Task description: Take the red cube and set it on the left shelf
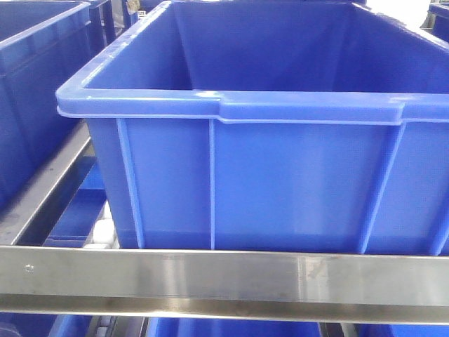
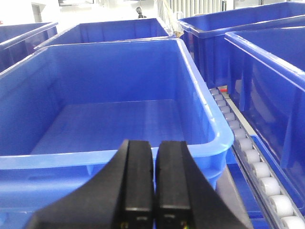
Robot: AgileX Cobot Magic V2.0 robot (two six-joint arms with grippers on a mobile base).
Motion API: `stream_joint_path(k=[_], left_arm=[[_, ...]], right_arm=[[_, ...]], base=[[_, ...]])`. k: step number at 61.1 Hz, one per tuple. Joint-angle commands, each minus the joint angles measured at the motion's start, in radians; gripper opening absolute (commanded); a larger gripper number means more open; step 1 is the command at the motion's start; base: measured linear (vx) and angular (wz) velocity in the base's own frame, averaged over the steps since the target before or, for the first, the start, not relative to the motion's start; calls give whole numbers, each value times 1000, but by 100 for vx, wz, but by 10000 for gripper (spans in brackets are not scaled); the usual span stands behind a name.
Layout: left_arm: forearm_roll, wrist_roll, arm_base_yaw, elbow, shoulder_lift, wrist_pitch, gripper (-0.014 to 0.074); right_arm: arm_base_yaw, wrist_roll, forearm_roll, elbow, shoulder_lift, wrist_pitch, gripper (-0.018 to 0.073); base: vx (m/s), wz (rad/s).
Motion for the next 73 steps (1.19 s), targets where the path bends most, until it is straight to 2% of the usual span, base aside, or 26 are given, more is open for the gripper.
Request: stream_joint_path(k=[1, 10, 14, 17, 23, 25, 27, 47, 52, 56, 65, 73], left_arm=[[-6, 1, -5, 22, 8, -83, 106], [-6, 1, -5, 22, 8, -83, 106], [-6, 1, -5, 22, 8, -83, 106], [-6, 1, -5, 22, 8, -83, 106], [-6, 1, -5, 22, 8, -83, 106], [-6, 1, -5, 22, 7, -83, 106], [-6, 1, -5, 22, 8, -83, 106], [-6, 1, -5, 22, 8, -83, 106], [-6, 1, -5, 22, 8, -83, 106], [-6, 1, -5, 22, 8, -83, 106], [-6, 1, -5, 22, 8, -83, 106], [-6, 1, -5, 22, 8, -83, 106]], right_arm=[[28, -4, -15, -98, 91, -68, 57], [29, -4, -15, -196, 239, -25, 71], [29, -5, -15, -229, 287, -2, 139], [29, -5, -15, -250, 317, 13, 242], [29, -5, -15, -277, 357, 9, 528], [29, -5, -15, -283, 365, 9, 601], [29, -5, -15, -285, 368, 9, 638], [29, -5, -15, -273, 350, 7, 533], [27, -5, -15, -242, 312, -23, 452], [18, -5, -15, -200, 264, -73, 351], [-23, -5, -15, -42, 88, -186, 60], [-95, -5, -15, 109, -83, -230, 57]], base=[[0, 0], [0, 0], [0, 0], [0, 0], [0, 0], [0, 0], [0, 0], [0, 0], [0, 0], [0, 0], [-1, -6], [0, -3]])
